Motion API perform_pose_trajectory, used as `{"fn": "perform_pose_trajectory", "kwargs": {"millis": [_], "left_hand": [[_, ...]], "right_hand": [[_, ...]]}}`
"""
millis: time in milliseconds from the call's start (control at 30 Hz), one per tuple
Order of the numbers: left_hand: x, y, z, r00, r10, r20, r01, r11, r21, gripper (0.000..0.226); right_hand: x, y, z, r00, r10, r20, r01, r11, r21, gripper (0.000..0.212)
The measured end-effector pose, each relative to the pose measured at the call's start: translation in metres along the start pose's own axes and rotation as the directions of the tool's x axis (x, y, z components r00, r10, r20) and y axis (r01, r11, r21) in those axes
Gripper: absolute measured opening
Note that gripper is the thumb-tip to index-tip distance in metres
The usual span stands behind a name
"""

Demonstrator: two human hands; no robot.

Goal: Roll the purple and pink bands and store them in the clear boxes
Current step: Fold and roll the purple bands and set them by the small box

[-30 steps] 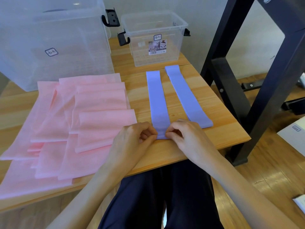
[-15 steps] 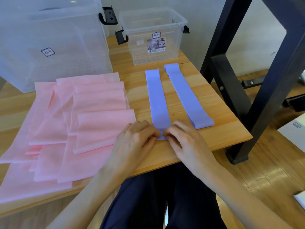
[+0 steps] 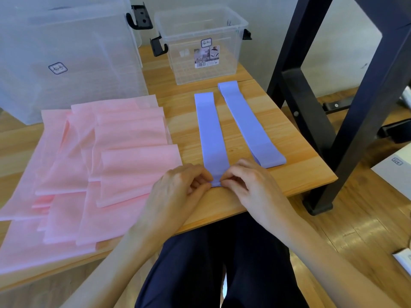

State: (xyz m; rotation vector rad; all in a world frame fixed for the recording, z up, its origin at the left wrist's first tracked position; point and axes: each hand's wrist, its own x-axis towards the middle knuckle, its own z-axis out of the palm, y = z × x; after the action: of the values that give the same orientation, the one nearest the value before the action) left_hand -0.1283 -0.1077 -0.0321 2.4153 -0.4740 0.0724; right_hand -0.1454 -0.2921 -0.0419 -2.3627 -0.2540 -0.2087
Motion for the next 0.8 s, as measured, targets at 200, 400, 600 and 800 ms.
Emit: {"fn": "perform_pose_trajectory", "kwargs": {"millis": [200,400,600,800], "left_hand": [[0.012,0.011,-0.002,0.986,-0.16,0.034,0.159,0.987,0.026,0.011],[0.004,0.007,0.003,0.994,0.083,-0.069,-0.072,0.986,0.151,0.013],[-0.003,-0.004,0.004,0.99,0.124,-0.06,-0.118,0.987,0.105,0.009],[0.001,0.001,0.003,0.998,0.056,-0.033,-0.053,0.995,0.087,0.005]], "right_hand": [[0.002,-0.002,0.002,0.998,0.045,-0.054,-0.049,0.995,-0.091,0.009],[-0.002,0.002,0.006,0.991,-0.033,-0.128,0.02,0.994,-0.103,0.012],[-0.005,0.012,0.003,0.986,-0.115,-0.117,0.108,0.992,-0.071,0.011],[-0.001,0.005,-0.002,0.999,-0.033,-0.021,0.033,0.999,-0.021,0.01]]}}
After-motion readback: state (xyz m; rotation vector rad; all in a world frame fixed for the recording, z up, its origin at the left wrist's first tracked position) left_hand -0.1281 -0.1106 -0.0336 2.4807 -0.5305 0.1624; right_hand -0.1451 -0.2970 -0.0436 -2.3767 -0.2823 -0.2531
